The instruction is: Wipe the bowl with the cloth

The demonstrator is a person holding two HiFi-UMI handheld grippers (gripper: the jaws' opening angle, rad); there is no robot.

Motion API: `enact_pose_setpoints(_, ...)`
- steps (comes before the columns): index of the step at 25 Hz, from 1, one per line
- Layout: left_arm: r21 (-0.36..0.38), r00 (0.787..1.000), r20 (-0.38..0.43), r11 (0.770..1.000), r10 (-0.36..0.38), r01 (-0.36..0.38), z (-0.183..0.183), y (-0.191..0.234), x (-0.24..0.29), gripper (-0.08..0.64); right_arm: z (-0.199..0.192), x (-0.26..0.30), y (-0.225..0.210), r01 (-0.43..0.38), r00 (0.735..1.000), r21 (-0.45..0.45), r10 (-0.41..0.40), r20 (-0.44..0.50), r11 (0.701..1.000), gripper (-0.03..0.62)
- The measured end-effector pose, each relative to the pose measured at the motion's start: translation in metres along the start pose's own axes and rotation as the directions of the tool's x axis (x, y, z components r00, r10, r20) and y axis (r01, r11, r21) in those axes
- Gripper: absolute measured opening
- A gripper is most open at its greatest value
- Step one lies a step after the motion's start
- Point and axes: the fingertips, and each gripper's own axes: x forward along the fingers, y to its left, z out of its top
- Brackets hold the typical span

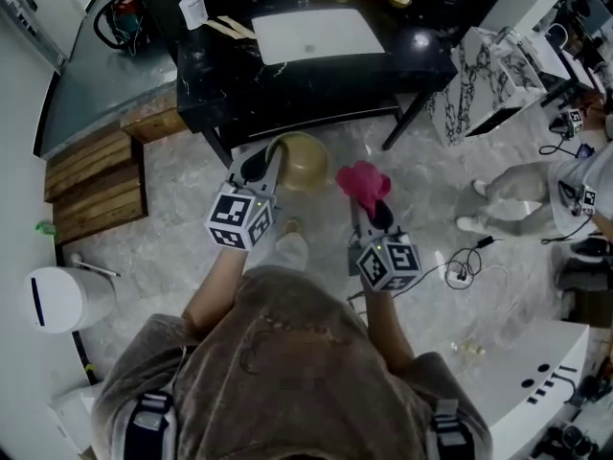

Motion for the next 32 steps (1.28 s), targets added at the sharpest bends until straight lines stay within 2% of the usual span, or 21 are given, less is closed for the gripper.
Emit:
enact_pose_setpoints(9, 0.013, 1.000, -0.008, 1.000, -0.026, 0.026, 0.025, 0.065, 0.103, 0.017, 0.047, 0.106, -0.035, 0.024, 1.000, -0.009, -0.024, 0.016, 1.000, 0.118)
enact_pose_setpoints(15, 0.004, 0.999, -0.001, 0.999, -0.034, 0.034, 0.038, 0.096, 0.151, 0.017, 0.065, 0.155, -0.051, 0.029, 0.999, -0.014, -0.029, 0.017, 0.999, 0.118)
enact_pose_setpoints(25, -0.019, 0.998, -0.032, 0.998, -0.054, 0.054, 0.029, 0.118, 0.206, 0.017, 0.072, 0.195, -0.083, 0.075, 0.997, -0.007, -0.075, 0.015, 0.997, 0.118)
enact_pose_setpoints(32, -0.029, 0.998, -0.033, 0.998, -0.052, 0.051, 0.030, 0.127, 0.249, 0.017, 0.079, 0.234, -0.111, 0.063, 0.998, -0.005, -0.063, 0.006, 0.998, 0.118)
